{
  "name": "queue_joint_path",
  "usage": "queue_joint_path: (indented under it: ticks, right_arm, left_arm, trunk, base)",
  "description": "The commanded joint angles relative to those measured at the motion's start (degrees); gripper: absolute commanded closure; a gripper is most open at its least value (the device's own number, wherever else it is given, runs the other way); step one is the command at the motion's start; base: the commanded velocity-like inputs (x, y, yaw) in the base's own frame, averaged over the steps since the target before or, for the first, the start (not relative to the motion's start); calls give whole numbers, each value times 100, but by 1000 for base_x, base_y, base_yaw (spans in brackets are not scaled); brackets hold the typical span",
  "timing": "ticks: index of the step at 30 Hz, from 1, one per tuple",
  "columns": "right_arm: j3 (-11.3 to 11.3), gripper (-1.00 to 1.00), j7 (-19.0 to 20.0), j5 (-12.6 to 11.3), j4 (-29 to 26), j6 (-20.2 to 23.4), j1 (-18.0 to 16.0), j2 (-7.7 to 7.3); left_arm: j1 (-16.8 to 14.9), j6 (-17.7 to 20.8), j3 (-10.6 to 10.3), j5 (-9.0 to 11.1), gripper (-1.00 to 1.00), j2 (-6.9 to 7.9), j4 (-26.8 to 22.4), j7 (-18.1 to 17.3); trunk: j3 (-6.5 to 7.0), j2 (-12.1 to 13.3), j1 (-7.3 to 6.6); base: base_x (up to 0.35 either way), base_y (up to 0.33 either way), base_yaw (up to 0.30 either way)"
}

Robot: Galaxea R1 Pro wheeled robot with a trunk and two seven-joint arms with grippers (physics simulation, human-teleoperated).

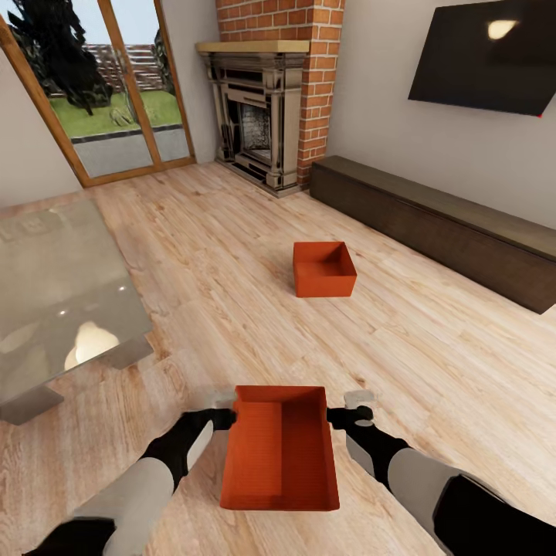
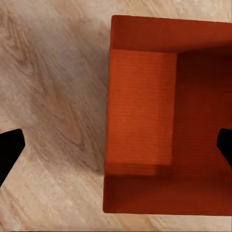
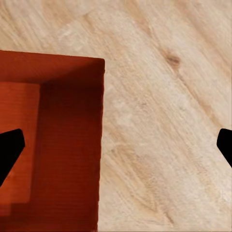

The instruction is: Move the two storage containers from the living room to the garage. In the garage, place one container on the floor and stack the other container on top of it (either order is fine).

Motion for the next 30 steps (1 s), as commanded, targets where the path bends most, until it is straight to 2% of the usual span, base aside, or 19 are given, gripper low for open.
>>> queue_joint_path:
  ticks: [1, 3, 4, 9, 10, 15, 18, 23, 30]
  right_arm:
    - [42, -100, -30, -68, 10, -23, -4, 63]
    - [39, -100, -37, -103, 18, -25, -4, 143]
    - [35, -100, -42, -197, 30, -32, -5, 211]
    - [27, -100, -44, -641, 51, -131, -5, 259]
    - [24, -100, -44, -665, 51, -135, -5, 262]
    - [24, -100, -37, -686, 76, -155, -5, 371]
    - [27, -100, -7, -659, 138, -301, 0, 387]
    - [35, -100, 23, -625, 170, -454, -4, 373]
    - [45, -100, 33, -619, 175, -431, -4, 343]
  left_arm:
    - [-24, -155, -2, -72, -100, -45, 129, 264]
    - [-42, -307, -6, -204, -100, -103, 257, 515]
    - [-53, -369, -8, -316, -100, -140, 362, 668]
    - [-60, -405, -6, -355, -100, -149, 566, 761]
    - [-60, -412, -1, -342, -100, -146, 584, 764]
    - [-61, -448, 51, -288, -100, -148, 573, 746]
    - [-61, -447, 58, -279, -100, -154, 535, 617]
    - [-62, -448, 49, -276, -100, -147, 513, 433]
    - [-62, -459, 35, -277, -100, -150, 507, 402]
  trunk:
    - [-4, -2, 0]
    - [-4, -2, 0]
    - [-4, -2, 0]
    - [-4, -2, 0]
    - [-4, -2, 0]
    - [-4, -2, 0]
    - [-4, -2, 0]
    - [-4, -2, 0]
    - [-4, -2, 0]
  base:
    - [0, 0, 0]
    - [0, 0, 0]
    - [0, 0, 0]
    - [0, 0, 0]
    - [0, 0, 0]
    - [0, 0, 0]
    - [0, 0, 0]
    - [0, 0, 0]
    - [0, 0, 0]
